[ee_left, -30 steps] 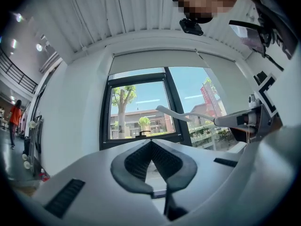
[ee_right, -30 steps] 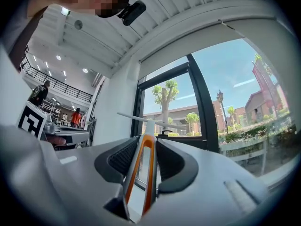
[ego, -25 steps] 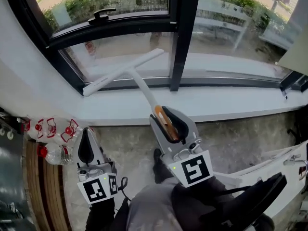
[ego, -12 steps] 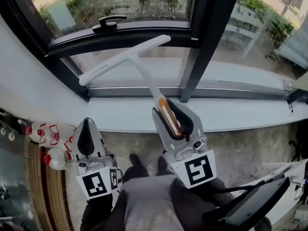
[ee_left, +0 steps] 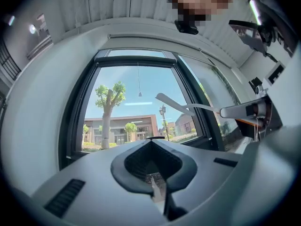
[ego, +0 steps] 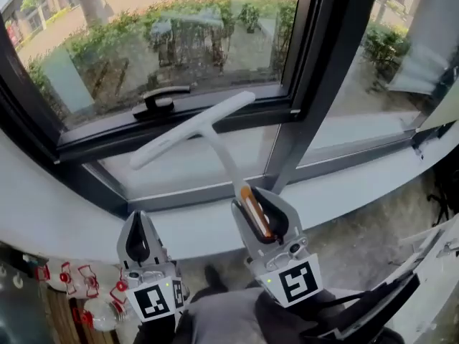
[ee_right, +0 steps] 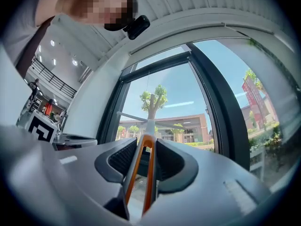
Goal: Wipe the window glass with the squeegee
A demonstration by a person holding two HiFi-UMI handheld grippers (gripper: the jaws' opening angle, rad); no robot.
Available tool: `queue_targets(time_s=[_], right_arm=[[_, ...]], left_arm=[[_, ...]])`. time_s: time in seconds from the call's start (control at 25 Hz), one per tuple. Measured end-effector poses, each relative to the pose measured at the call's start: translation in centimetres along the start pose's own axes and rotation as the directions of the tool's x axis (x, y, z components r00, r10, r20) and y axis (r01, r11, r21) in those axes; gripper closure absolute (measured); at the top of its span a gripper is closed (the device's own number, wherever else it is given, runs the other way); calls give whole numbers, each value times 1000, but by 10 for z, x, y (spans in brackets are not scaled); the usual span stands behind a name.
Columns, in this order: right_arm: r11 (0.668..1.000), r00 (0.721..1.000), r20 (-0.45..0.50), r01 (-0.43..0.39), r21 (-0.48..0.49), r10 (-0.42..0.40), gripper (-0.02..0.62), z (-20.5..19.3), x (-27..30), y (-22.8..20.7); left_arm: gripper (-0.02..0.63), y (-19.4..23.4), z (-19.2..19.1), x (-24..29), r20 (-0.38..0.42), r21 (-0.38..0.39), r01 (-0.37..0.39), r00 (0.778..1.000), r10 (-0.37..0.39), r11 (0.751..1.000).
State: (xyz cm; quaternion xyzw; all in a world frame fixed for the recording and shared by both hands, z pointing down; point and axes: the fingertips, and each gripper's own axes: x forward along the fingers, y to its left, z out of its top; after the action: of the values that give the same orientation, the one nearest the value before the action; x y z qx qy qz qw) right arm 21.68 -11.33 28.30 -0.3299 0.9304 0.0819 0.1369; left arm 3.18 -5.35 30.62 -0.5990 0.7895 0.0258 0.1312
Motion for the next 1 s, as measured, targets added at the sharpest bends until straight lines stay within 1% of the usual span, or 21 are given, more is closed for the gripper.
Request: queue_targets(time_s=[0.08,0.16,0.32,0.4,0.56,0.64,0.72,0.84,1.0], right_arm=[[999,999,-10,38,-9,-38,466,-6,28,-6],[998,998,-17,62,-32,-63,465,-3,58,-22],[987,990,63,134,-86,-129,466,38,91,-54],[980,982,109,166,-112,-154,466,60,104,-70],[954,954,231,237,-186,-192,465,110,138,-113],[942,937,271,275,-192,-219,465,131,154,-137],[938,924,305,293,-183,-229,465,150,169,-155],[934,918,332,294,-204,-217,465,167,189,-164],[919,916,335,312,-241,-223,465,173,203,-171]], left_arm=[[606,11,-17,28,-29,-21,39,999,-40,999],[606,14,-28,57,-49,-47,63,997,-65,997],[606,1,-28,89,-44,-65,142,988,-145,988],[606,-3,-29,100,-46,-69,162,985,-165,984],[606,-5,-21,125,-9,-61,147,989,-148,987],[606,-8,-19,134,1,-58,144,990,-144,988],[606,-11,-19,138,2,-63,137,991,-137,989],[606,-11,-20,140,-1,-71,118,993,-118,990],[606,-11,-20,142,2,-69,100,995,-100,993]])
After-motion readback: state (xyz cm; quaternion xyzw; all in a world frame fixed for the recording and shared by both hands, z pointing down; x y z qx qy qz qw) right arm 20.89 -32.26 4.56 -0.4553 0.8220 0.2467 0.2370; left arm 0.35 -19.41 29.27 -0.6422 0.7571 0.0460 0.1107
